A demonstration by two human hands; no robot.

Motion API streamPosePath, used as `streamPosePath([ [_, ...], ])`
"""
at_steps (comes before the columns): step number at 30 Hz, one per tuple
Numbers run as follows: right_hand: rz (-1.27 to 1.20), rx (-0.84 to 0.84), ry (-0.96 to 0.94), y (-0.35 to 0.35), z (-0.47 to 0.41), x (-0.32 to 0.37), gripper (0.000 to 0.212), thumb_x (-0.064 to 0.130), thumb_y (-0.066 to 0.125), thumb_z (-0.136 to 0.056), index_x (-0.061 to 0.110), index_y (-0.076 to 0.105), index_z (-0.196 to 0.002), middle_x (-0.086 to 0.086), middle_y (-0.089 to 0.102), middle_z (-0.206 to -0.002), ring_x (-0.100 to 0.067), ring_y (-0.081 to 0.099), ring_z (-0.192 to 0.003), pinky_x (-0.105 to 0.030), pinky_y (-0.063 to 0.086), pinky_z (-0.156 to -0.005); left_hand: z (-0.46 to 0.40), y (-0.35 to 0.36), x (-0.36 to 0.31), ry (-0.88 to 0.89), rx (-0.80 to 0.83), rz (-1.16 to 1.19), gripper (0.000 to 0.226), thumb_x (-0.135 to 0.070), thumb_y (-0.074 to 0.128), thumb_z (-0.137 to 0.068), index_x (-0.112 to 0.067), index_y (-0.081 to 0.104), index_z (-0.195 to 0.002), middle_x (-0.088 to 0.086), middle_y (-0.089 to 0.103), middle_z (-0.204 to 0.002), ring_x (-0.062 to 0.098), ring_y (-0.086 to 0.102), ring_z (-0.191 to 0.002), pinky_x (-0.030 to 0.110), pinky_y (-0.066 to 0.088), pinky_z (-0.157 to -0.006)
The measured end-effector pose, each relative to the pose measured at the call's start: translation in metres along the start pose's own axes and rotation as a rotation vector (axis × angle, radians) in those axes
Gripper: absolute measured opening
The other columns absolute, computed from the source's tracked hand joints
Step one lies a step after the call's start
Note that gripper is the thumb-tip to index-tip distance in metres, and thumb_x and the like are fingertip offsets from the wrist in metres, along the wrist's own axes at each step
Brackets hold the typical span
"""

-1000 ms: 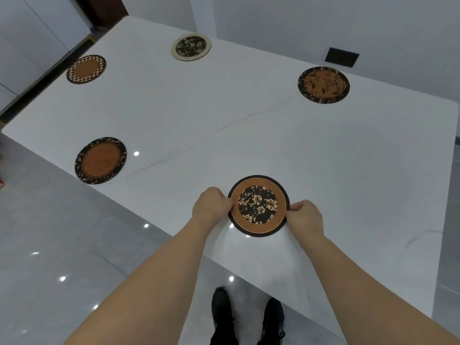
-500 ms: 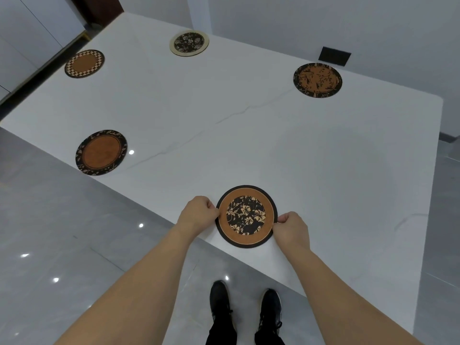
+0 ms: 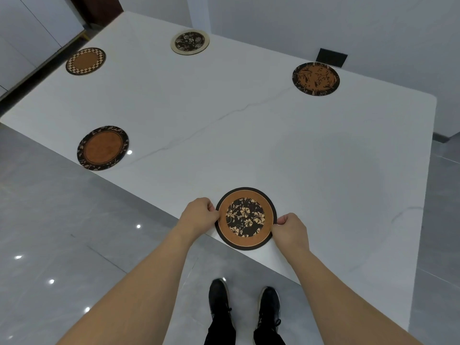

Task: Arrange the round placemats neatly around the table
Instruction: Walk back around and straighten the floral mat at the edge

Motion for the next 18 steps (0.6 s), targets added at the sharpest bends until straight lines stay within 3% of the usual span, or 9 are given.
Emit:
streamPosePath([
  [18, -0.002, -0.014, -0.005, 0.0019, 0.0031, -0.0023, 0.013, 0.012, 0.058, -0.084, 0.007, 0.055, -0.096, -0.002, 0.056, -0.084, -0.007, 0.046, -0.066, -0.021, 0.034, -0.051, 0.0042, 0.0031, -0.0004, -0.009, -0.024, -0.039, 0.007, -0.016, 0.054, -0.080, -0.012, 0.056, -0.076, 0.003, 0.061, -0.078, 0.021, 0.055, -0.070, 0.027, 0.041, -0.056],
])
Point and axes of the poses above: each hand's wrist, its own z-axis away from the middle knuckle, its own y-axis out of the palm, x = y × z, the point moved 6 cm from there along -z, towards the middle knuckle
